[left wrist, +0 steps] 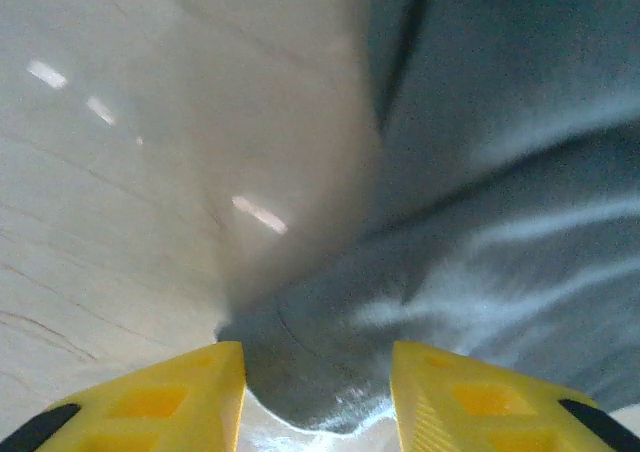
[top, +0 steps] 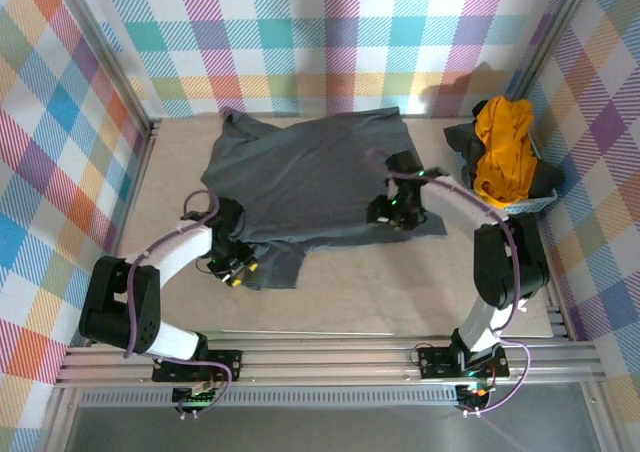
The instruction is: Fold and stack the t-shirts
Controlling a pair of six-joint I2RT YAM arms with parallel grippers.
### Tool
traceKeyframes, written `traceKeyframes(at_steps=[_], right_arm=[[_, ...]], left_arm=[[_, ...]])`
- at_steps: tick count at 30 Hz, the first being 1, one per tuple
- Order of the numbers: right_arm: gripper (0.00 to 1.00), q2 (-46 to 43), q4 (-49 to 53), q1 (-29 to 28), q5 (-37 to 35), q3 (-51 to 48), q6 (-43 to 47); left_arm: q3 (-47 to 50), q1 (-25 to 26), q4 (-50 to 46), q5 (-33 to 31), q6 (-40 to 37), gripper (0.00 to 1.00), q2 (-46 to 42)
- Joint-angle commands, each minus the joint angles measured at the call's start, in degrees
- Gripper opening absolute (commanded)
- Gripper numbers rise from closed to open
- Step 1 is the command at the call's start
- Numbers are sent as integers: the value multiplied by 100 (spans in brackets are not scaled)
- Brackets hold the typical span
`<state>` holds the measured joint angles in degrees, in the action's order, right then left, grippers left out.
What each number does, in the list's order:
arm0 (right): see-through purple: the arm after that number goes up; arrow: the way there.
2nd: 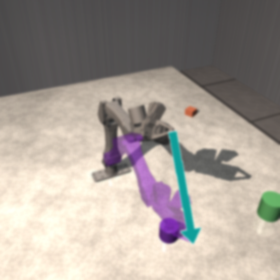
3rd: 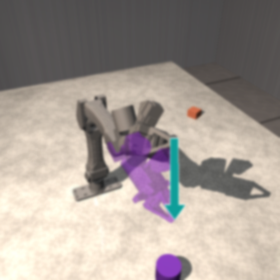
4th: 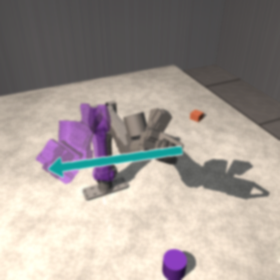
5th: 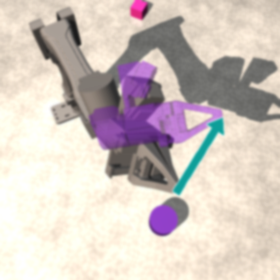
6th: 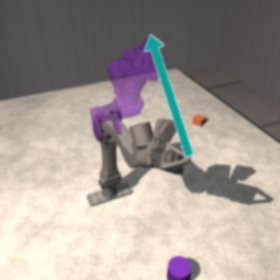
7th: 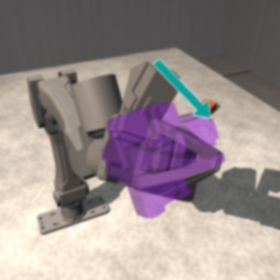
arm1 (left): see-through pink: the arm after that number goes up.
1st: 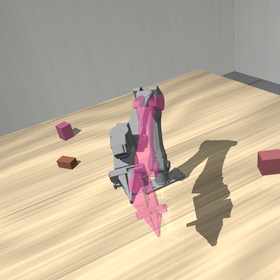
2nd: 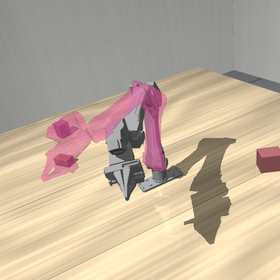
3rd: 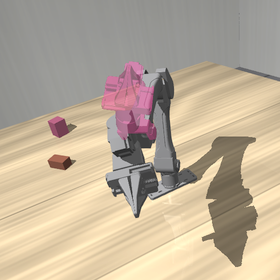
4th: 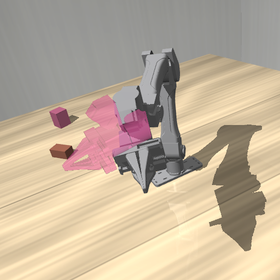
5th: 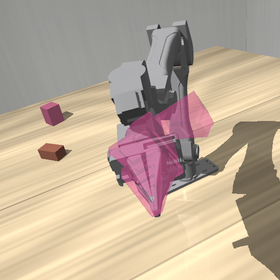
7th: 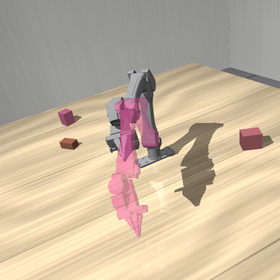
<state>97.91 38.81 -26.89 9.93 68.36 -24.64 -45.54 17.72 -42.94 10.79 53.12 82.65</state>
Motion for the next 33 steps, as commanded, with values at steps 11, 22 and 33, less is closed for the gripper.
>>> traceKeyframes(at_steps=[11,22,33], right_arm=[[59,1376,-737,-2195,2230,595,-562],[32,2094,-1148,-2198,1677,1005,-1899],[0,1073,-954,-1769,1455,380,-2495]], left_arm=[[-293,584,-181,156,333,4,147],[-573,803,-592,197,340,7,-39],[-1068,869,-867,459,217,15,-75]])
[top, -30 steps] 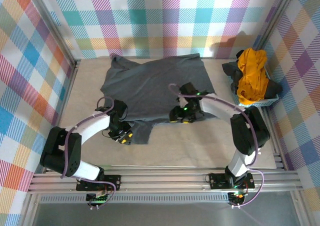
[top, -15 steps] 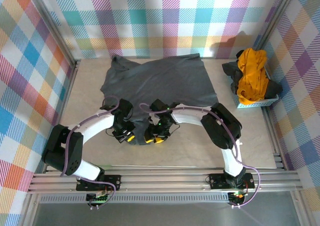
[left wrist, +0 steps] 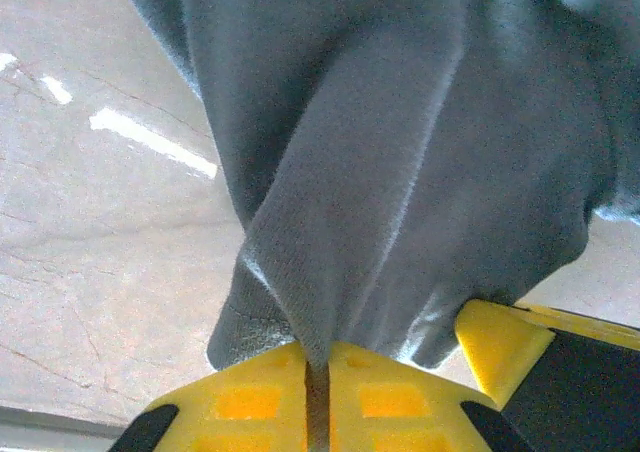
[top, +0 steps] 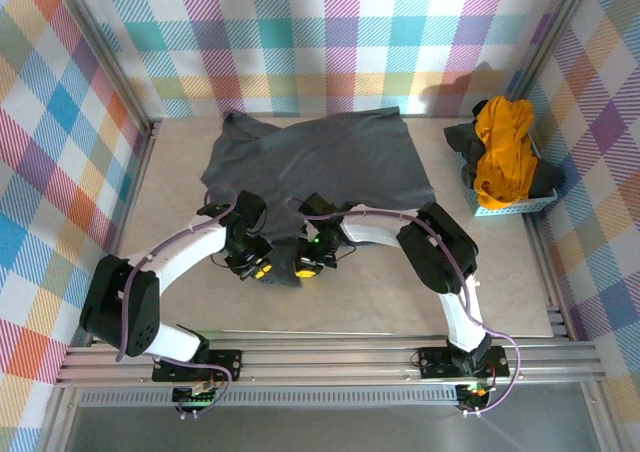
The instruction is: Fold and stack the t-shirts
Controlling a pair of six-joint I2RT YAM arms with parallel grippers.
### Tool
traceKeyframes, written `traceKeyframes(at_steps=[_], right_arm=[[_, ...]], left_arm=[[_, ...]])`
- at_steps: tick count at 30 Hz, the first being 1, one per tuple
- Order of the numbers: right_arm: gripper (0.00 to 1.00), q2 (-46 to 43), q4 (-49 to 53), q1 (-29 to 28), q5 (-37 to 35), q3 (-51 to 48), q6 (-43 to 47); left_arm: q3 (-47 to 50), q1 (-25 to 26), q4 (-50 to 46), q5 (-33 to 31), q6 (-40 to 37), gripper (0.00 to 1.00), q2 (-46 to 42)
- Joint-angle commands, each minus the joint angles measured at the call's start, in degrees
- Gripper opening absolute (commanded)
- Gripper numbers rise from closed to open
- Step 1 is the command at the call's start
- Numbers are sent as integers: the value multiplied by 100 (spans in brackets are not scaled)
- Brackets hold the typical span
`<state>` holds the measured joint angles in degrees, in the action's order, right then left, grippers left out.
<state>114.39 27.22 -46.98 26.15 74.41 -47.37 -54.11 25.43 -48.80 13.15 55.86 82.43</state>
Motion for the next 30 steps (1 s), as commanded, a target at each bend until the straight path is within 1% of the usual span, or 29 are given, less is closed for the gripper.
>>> traceKeyframes(at_steps=[1,3,4,5,7,10,14,16,19,23,25,27,28,30], right_arm=[[0,-717,262,362,-159,-347,-235],[0,-927,287,624,-23,-515,-228],[0,-988,346,746,56,-541,-217],[0,-1028,411,883,108,-541,-179],[0,-1013,533,1113,195,-492,-87],[0,-827,620,1387,305,-398,41],[0,-536,635,1586,555,-223,96],[0,-472,659,1604,589,-144,123],[0,-425,722,1603,619,-81,146],[0,-426,778,1596,680,-122,167],[0,-463,784,1587,694,-201,176],[0,-479,897,1587,634,-239,273],[5,-479,1011,1587,526,-214,351],[26,-507,1292,1603,208,-143,526]], left_arm=[[-260,120,-213,336,-74,17,3],[-389,196,-42,537,-121,29,129],[-484,276,58,546,-170,37,203],[-589,348,57,480,-205,43,238],[-569,418,27,303,-160,46,219],[-115,428,81,109,124,45,-94],[565,428,222,-1,316,39,-487],[776,432,471,6,332,38,-518],[999,467,1000,212,473,39,-339],[897,704,1225,119,718,40,-38],[801,844,1369,93,905,38,-16],[577,1035,1320,61,989,37,112],[455,1125,1244,107,958,37,233],[150,1329,840,223,786,38,629]])
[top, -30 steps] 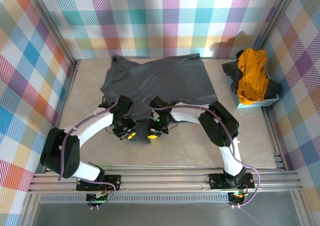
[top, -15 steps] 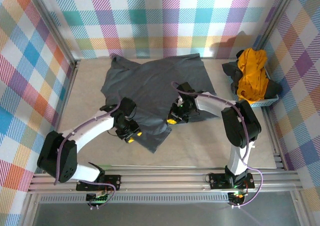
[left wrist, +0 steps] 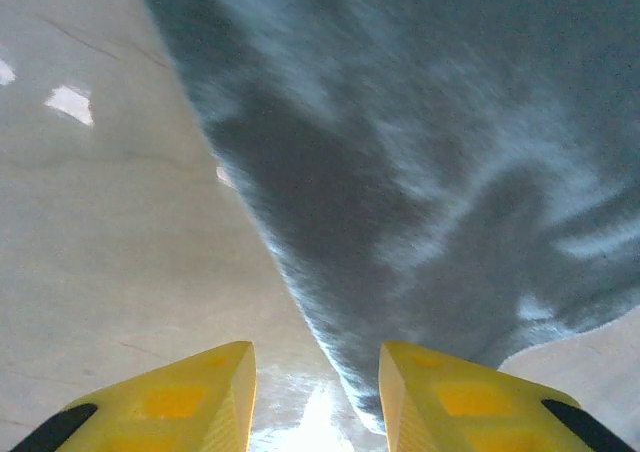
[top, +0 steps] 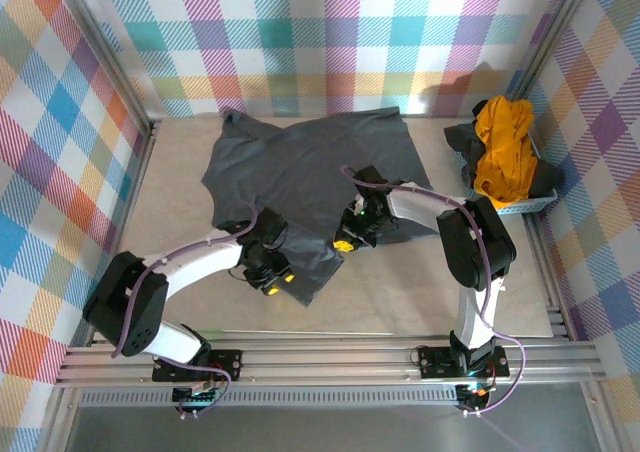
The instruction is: Fold and stack the t-shirts
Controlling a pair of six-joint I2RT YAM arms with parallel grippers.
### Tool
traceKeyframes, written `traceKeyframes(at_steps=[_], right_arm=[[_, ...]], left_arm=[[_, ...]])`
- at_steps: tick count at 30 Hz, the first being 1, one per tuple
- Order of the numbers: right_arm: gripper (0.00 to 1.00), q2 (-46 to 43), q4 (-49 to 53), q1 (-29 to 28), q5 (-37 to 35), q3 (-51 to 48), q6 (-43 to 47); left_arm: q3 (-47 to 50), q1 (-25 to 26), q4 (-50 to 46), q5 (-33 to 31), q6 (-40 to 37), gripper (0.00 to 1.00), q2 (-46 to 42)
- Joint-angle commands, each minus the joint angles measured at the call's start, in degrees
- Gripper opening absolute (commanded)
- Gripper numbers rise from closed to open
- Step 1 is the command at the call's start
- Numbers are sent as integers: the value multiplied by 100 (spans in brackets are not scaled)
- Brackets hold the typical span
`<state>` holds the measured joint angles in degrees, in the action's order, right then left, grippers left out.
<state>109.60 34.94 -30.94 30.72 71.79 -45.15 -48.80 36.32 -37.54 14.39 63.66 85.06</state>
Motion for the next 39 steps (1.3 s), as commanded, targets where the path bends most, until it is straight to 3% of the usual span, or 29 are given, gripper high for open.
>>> traceKeyframes(at_steps=[1,5,15,16,18,19,23,29,33,39], right_arm=[[32,-76,618,7,-422,144,357],[43,-441,874,50,-1226,143,569],[45,-1221,1065,496,-1812,-193,900],[45,-1309,1078,556,-1853,-237,924],[45,-1467,1099,695,-1971,-317,966],[45,-1545,1110,781,-2026,-364,995],[46,-1760,1158,1179,-2363,-526,1063],[45,-1826,1059,2015,-2783,-788,925],[44,-1720,879,2574,-3075,-881,769],[43,-1527,397,3086,-3339,-1166,480]], left_arm=[[-492,329,-464,138,-71,38,511],[-664,704,-658,271,-102,39,745],[-1043,1114,-597,470,-194,38,1850],[-1054,1139,-612,395,-212,31,1935],[-959,1155,-677,139,-221,4,1950],[-894,1150,-792,-81,-243,0,1879],[-396,1091,-1331,-666,-370,0,1281],[668,649,-2137,-1220,-291,0,-405],[1091,161,-2475,-1338,-275,0,-1385],[1348,-485,-2770,-1403,-336,0,-2187]])
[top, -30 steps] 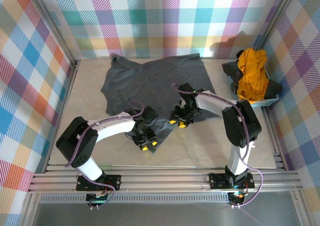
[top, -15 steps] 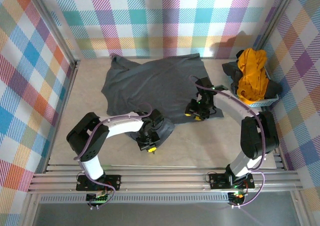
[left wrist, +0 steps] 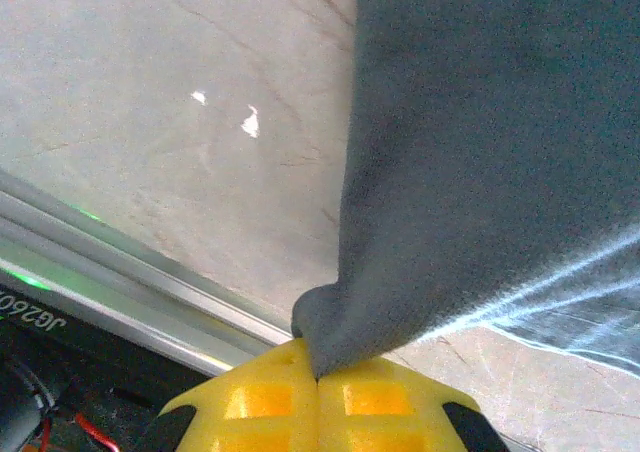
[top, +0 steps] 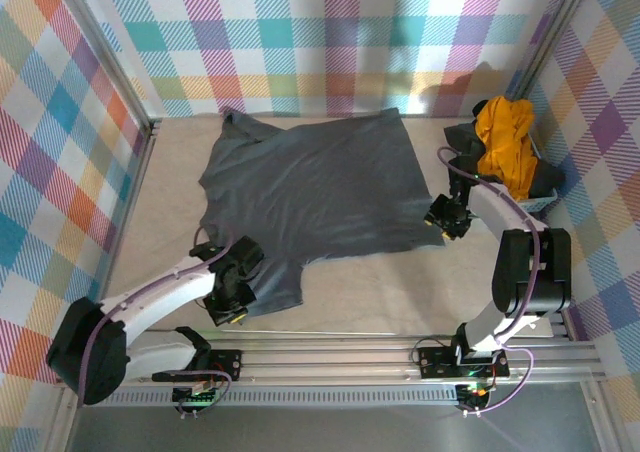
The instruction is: Fold and stack the t-shirts
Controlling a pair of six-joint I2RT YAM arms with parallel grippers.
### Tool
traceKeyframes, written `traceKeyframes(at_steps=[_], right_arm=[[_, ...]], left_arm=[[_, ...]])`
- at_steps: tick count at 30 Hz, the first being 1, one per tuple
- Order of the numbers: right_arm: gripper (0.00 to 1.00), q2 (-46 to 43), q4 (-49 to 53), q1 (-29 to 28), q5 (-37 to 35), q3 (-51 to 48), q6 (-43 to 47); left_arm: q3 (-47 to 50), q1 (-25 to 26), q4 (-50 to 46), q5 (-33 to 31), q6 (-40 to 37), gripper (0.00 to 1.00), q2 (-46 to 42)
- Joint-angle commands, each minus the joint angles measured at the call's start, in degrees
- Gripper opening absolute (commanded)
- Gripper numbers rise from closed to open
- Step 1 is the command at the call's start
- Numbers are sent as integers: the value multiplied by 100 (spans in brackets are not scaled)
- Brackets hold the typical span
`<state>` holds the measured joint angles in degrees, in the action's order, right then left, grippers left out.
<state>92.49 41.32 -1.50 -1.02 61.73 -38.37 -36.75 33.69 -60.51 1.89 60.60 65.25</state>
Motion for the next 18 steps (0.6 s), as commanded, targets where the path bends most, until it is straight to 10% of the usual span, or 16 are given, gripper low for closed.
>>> traceKeyframes(at_steps=[1,18], right_arm=[[43,263,-221,172,-137,-141,-228],[42,-243,-713,106,451,-1308,-1003]], left_arm=[[174,-292,-466,-135,-42,0,-275],[338,-567,-350,-110,-22,0,-468]])
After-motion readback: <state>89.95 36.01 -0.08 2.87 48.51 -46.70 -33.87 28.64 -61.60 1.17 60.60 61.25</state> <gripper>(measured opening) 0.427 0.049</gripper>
